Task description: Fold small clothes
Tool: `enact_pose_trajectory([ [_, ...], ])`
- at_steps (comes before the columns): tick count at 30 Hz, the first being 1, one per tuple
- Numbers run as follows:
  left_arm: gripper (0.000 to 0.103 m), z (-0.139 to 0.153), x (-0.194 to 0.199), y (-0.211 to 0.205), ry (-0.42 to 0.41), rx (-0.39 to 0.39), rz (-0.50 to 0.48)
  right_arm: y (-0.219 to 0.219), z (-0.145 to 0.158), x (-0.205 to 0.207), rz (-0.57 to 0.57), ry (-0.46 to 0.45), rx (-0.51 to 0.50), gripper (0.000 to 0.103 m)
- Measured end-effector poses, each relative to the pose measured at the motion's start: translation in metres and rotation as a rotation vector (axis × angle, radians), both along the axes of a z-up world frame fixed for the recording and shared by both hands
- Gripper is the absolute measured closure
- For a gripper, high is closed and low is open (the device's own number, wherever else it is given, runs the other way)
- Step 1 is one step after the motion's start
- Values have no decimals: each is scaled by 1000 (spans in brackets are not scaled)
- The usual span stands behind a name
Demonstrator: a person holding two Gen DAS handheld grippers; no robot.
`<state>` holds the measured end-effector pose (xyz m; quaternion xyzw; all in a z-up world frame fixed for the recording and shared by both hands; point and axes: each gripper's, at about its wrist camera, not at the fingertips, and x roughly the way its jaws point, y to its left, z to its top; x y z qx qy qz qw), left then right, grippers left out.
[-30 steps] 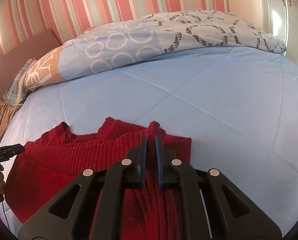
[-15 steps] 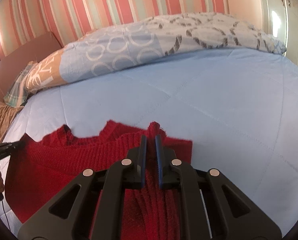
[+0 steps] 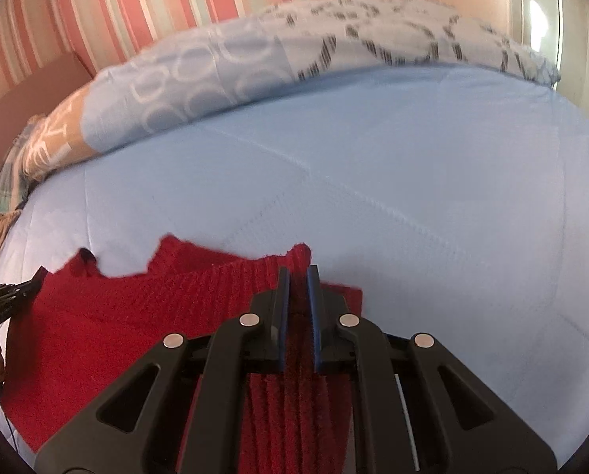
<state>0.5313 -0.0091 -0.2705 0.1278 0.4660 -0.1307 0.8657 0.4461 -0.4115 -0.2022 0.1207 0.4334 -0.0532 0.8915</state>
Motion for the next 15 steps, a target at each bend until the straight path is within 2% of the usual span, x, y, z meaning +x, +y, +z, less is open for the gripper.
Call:
enact_pose_trajectory([
  [3,87,13,-6,-4,-36,33,-31,-1,8,-7,37,-30,56,82],
  [5,69,29,-14,0,-79,57,-43,0,26,-20,67,-96,101,59],
  [8,67,60,-35,14,-152,79,-34,10,58,-48,101,-177,97,41],
  [10,65,75,-53,23,-175,87,10,22,75,-69,112,-201,78,37],
  [11,64,84,-69,29,-186,70,36,31,82,-82,115,-204,75,32],
  [12,63,90,-83,31,-196,53,60,44,85,-93,113,-189,56,31],
  [15,56,96,-131,19,-193,-45,132,82,80,-114,122,-155,27,29],
])
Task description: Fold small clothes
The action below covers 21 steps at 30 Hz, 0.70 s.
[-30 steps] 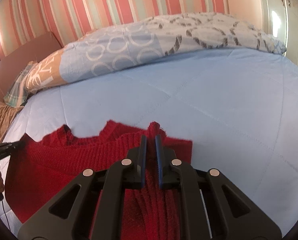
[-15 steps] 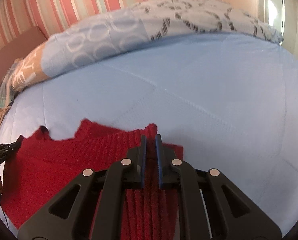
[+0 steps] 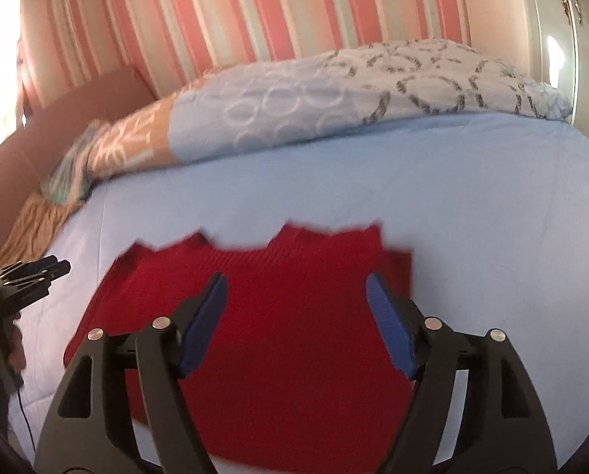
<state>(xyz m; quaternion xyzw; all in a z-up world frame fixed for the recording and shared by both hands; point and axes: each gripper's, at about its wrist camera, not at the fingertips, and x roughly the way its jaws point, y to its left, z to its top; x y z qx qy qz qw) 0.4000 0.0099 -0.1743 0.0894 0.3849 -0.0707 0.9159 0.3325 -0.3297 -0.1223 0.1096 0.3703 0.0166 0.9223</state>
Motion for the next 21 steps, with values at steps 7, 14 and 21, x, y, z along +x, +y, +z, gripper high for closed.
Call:
enact_pose_trajectory([
  [7,60,-55,-41,-81,105,-9,-33,101,-71,3,134,140,-40,36],
  [14,56,-76,-32,-60,106,27,-56,72,-93,-3,81,195,-103,42],
  [21,70,-75,-32,-22,125,-70,-42,-9,-96,-24,-63,212,-7,56],
])
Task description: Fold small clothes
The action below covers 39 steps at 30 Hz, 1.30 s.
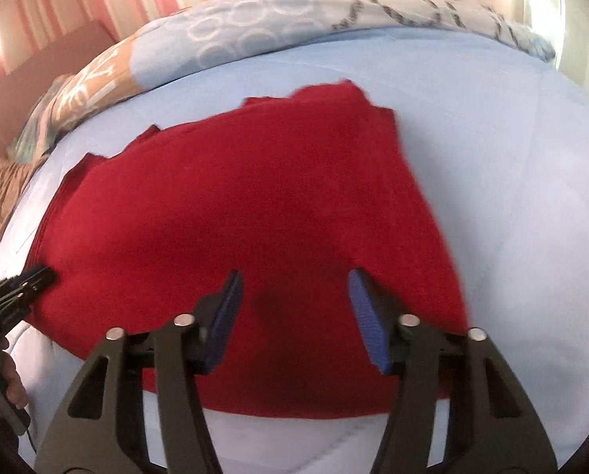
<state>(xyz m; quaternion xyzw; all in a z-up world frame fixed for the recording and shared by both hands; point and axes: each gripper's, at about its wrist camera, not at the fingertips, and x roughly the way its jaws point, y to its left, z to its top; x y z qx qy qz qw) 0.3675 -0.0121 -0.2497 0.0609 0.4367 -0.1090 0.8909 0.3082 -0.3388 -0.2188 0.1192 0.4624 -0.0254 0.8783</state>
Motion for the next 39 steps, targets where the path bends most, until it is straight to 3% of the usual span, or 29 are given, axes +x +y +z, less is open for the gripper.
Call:
enact_pose_trajectory([
  [2,69,-5,-4,-3,-12,25,-9,-8,-7,-1,8,2,18,63],
  [7,69,-14,2,1,6,2,-6,-11,-13,-5,16,-2,35,63],
  [10,70,-4,5,-8,27,49,11,-8,-9,-5,23,10,31,61],
  [12,70,18,1,-24,-8,89,31,-5,3,-5,32,19,31,53],
  [14,50,40,-3,-48,-50,102,38,4,23,-13,22,-34,-16,26],
  [16,46,52,-2,-68,-63,67,20,5,38,-23,6,-87,-24,22],
  [22,46,47,17,-124,-30,69,-24,-29,39,-53,-150,-82,184,20],
  [27,46,30,29,-133,15,95,-5,-53,11,-83,-261,-99,476,20],
  [30,46,22,32,-132,30,98,6,-55,-1,-91,-283,-108,584,21],
  [36,46,22,35,-140,30,115,5,-53,-5,-99,-284,-124,619,28],
  [39,46,22,37,-138,42,95,8,-49,-5,-92,-279,-103,559,28],
])
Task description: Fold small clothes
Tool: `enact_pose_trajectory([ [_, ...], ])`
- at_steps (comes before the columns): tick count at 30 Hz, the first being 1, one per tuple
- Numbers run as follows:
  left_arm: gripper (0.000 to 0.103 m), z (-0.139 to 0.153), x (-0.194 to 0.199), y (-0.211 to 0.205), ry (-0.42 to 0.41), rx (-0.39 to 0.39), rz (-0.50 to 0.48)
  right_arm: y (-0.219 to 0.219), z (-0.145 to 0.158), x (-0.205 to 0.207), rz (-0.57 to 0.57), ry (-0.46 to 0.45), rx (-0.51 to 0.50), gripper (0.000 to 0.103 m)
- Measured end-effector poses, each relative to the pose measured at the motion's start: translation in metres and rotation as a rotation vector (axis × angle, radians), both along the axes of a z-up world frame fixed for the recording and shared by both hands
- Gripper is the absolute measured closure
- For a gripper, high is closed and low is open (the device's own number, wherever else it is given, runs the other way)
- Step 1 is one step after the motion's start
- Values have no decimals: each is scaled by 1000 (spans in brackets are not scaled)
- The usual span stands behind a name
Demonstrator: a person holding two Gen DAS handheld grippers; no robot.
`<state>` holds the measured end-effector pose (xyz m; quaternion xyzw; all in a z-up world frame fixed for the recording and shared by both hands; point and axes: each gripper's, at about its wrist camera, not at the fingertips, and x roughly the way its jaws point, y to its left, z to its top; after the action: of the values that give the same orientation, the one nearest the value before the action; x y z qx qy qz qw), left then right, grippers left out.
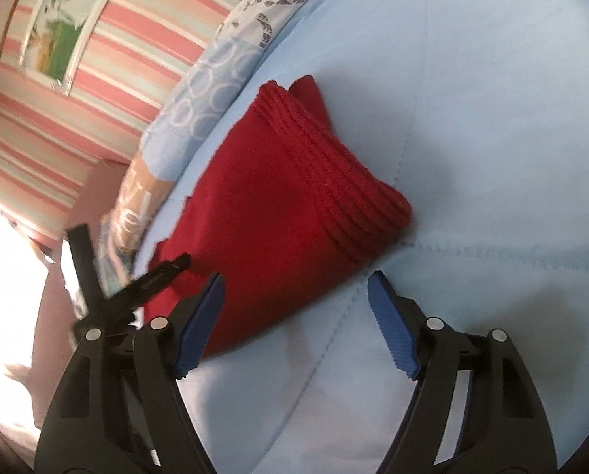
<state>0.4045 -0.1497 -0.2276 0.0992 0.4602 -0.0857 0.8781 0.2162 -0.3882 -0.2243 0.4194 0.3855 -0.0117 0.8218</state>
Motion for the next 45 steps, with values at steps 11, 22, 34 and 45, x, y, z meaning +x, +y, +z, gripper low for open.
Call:
enact_pose_trajectory([
  [11,45,1,3,-5,21,-15,-12,0,-12,21,-108,91,-31,30],
  [22,43,-4,8,-7,50,-19,4,-14,-13,76,-105,51,-61,56],
  [34,39,-12,11,-14,39,27,29,24,20,73,-12,-67,-347,79],
  [45,39,40,-13,77,-36,-99,64,91,72,86,110,-127,-649,80],
])
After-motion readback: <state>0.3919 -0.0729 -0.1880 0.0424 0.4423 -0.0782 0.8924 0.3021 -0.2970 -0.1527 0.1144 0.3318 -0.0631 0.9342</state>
